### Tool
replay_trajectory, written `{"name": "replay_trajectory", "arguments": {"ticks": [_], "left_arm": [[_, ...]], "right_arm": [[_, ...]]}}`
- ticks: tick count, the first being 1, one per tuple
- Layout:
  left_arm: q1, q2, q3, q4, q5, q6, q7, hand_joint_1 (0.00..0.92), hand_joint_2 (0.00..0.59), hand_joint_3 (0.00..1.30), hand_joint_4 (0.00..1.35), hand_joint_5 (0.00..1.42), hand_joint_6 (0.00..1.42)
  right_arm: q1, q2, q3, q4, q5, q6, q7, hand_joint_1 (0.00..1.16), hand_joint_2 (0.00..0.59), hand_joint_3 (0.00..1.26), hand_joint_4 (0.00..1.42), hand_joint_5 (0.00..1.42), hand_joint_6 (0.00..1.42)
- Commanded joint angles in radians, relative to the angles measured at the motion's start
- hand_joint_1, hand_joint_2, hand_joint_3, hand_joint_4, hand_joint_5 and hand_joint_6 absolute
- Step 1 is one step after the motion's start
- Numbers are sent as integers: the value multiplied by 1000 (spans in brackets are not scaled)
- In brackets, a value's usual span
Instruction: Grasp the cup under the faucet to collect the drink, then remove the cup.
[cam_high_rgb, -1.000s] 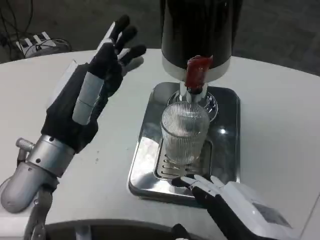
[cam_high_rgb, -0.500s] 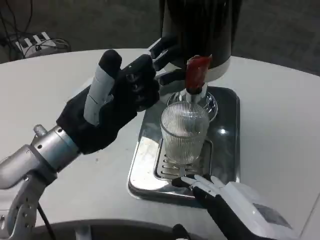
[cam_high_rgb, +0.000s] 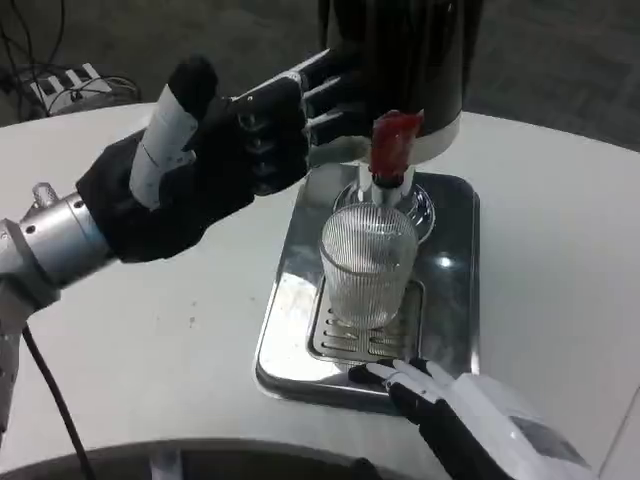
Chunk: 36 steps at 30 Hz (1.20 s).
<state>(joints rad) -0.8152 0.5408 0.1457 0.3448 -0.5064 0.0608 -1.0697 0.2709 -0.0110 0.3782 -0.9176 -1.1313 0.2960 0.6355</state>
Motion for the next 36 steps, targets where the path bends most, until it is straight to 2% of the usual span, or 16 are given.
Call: {"name": "replay_trajectory", "arguments": {"ticks": [1,12,16,24,36], "left_arm": [[-55,28,23,76,-8,11,-55,0,20,0,0,49,36],[-136,42,38,190,32,-34,-92,0,11,0,0,40,27],[-172,13,21,231,62,-68,-88,0,10,0,0,39,26],[-200,-29,-2,229,86,-83,-86,0,9,0,0,39,25],[-243,-66,-16,301,125,-125,-72,0,9,0,0,39,25]], "right_arm": [[24,16,20,-24,4,-14,-12,707,499,165,74,0,0],[24,17,18,-22,6,-18,-10,707,499,165,74,0,0],[26,19,18,-22,0,-21,-20,707,499,165,74,0,0],[10,17,5,-13,7,-14,-14,707,499,165,74,0,0],[-18,19,-5,0,11,-5,-2,707,499,165,74,0,0]]}}
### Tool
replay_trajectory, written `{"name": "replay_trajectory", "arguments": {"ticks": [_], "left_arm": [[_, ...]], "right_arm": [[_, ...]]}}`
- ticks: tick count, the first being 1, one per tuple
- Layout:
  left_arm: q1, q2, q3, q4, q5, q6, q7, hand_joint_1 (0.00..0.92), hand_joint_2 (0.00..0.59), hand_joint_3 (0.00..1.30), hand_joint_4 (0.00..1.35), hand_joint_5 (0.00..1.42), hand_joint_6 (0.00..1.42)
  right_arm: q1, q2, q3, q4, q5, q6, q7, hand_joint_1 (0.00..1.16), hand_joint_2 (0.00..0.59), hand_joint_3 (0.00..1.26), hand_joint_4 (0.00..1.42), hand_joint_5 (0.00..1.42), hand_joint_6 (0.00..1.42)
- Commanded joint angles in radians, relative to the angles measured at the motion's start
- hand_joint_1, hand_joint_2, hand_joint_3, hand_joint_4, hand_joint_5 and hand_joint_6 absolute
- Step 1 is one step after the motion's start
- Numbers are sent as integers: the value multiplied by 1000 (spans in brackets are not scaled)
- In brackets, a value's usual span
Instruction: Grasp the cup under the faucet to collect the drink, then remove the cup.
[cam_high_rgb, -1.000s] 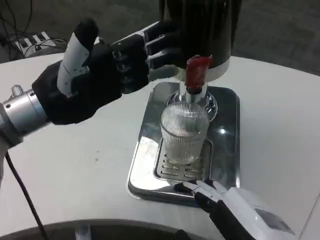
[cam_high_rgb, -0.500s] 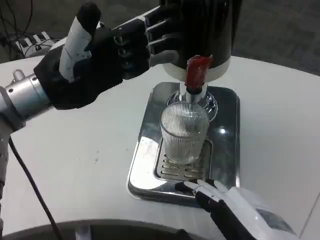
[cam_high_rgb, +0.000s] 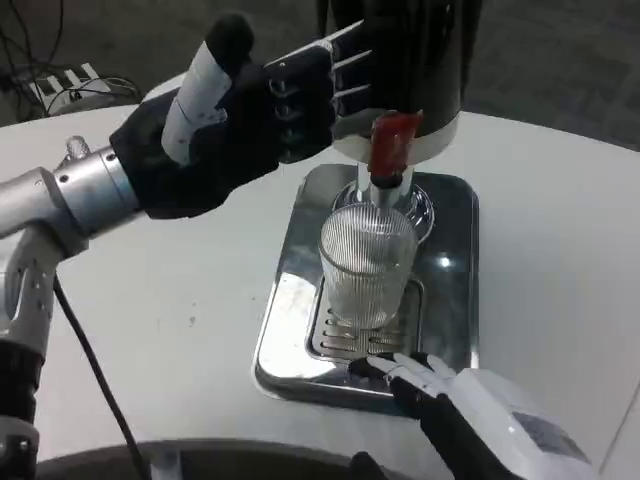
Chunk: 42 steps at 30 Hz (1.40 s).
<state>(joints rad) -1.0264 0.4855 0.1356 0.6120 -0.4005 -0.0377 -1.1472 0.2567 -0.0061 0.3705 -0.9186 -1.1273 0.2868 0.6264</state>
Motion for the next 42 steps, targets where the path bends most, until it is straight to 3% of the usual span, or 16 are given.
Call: {"name": "replay_trajectory", "arguments": {"ticks": [1,8,15,28,42], "left_arm": [[-40,-15,-6,49,25,-33,8,0,9,0,0,39,25],[-81,-55,-22,136,60,-79,16,0,15,0,0,38,24],[-75,-80,-34,132,66,-85,3,0,16,0,0,38,24],[-60,-81,-72,126,79,-91,-34,0,17,0,0,72,36],[-36,-58,-118,68,147,-166,-34,0,19,0,0,76,39]], "right_arm": [[-7,14,3,4,6,4,7,707,499,165,74,0,0],[7,13,1,-3,6,5,1,707,499,165,74,0,0],[5,16,0,4,12,4,-4,707,499,165,74,0,0],[7,15,2,5,10,4,-3,707,499,165,74,0,0],[1,16,1,7,10,4,-3,707,499,165,74,0,0]]}}
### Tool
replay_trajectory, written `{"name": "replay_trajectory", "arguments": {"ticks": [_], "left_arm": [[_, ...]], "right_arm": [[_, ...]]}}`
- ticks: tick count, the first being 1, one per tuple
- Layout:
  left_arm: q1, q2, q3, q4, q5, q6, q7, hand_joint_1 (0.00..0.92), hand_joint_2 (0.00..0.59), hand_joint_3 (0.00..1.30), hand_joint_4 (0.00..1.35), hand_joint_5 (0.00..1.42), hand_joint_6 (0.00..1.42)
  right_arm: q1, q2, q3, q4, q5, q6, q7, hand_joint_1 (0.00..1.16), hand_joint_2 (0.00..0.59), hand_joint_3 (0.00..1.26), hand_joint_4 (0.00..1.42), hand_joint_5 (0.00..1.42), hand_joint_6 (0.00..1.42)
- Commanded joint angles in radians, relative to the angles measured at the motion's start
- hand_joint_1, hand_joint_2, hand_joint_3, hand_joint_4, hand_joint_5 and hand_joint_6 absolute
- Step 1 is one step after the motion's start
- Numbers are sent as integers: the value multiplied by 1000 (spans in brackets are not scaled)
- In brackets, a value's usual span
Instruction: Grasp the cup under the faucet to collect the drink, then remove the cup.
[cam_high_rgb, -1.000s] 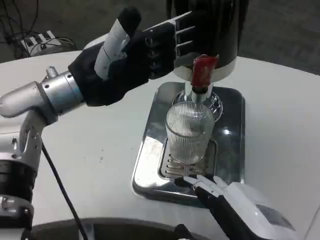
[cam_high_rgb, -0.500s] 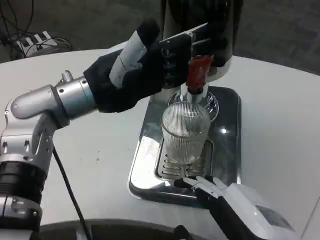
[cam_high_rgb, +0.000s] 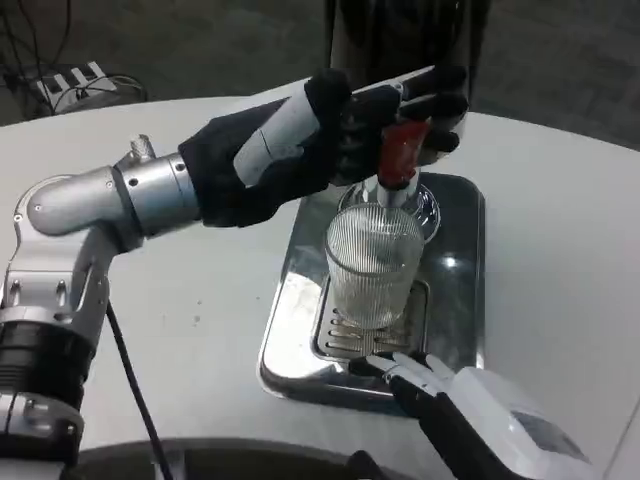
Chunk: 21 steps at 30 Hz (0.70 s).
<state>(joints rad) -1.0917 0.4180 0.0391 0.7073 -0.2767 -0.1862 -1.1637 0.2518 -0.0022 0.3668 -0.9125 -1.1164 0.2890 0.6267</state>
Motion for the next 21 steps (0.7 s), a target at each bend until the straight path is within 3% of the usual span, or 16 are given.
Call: {"name": "replay_trajectory", "arguments": {"ticks": [1,9,21], "left_arm": [[31,11,-22,-33,26,-20,-17,0,19,0,0,77,39],[60,37,-34,-115,41,-32,-2,0,20,0,0,85,40],[83,45,-34,-98,70,-90,45,0,30,0,0,99,54]], "right_arm": [[5,12,5,0,-1,2,-3,707,499,165,74,0,0],[3,17,-1,-6,1,3,-12,707,499,165,74,0,0],[4,15,-6,-18,2,-1,-7,709,499,165,83,0,0]]}}
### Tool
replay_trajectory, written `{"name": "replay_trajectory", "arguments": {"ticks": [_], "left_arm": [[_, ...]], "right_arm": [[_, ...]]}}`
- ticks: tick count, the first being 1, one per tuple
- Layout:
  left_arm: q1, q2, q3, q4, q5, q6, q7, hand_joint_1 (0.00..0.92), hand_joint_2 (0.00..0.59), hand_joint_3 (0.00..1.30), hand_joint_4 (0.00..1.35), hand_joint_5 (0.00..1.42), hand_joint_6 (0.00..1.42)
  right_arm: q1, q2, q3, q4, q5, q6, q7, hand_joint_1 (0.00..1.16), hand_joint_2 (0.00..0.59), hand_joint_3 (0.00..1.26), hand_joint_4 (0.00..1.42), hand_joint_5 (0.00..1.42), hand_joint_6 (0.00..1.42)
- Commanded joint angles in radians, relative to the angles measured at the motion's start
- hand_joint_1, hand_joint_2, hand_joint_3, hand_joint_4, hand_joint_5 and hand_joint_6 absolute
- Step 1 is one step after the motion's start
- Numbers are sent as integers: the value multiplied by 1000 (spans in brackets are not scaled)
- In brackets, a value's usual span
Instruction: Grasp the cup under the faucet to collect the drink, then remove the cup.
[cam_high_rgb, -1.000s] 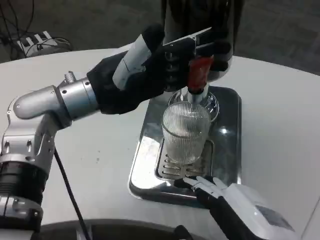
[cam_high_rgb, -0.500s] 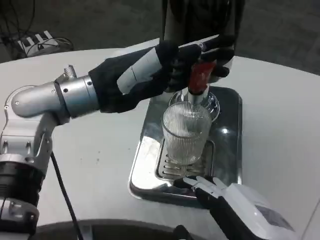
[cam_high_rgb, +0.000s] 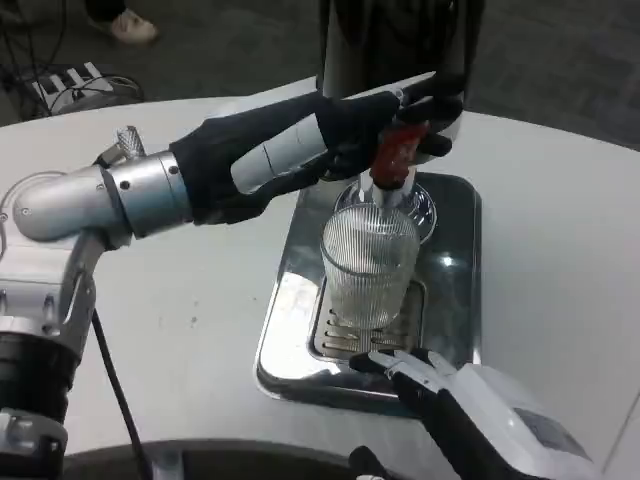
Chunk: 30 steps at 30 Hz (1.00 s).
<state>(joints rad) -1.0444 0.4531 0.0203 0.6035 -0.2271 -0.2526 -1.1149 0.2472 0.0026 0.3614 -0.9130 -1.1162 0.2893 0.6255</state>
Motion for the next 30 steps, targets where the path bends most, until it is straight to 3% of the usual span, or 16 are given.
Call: {"name": "replay_trajectory", "arguments": {"ticks": [1,18,30], "left_arm": [[37,10,-17,10,23,-30,-1,0,30,0,0,100,54],[76,7,-56,-16,62,-137,46,0,39,0,0,112,69],[112,34,-93,-38,131,-251,120,0,37,0,0,112,73]], "right_arm": [[8,10,-1,-18,2,-2,-5,709,499,165,83,0,0],[19,11,-2,-29,4,-2,-3,710,499,165,84,0,0],[30,11,1,-31,3,-5,-7,710,499,165,84,0,0]]}}
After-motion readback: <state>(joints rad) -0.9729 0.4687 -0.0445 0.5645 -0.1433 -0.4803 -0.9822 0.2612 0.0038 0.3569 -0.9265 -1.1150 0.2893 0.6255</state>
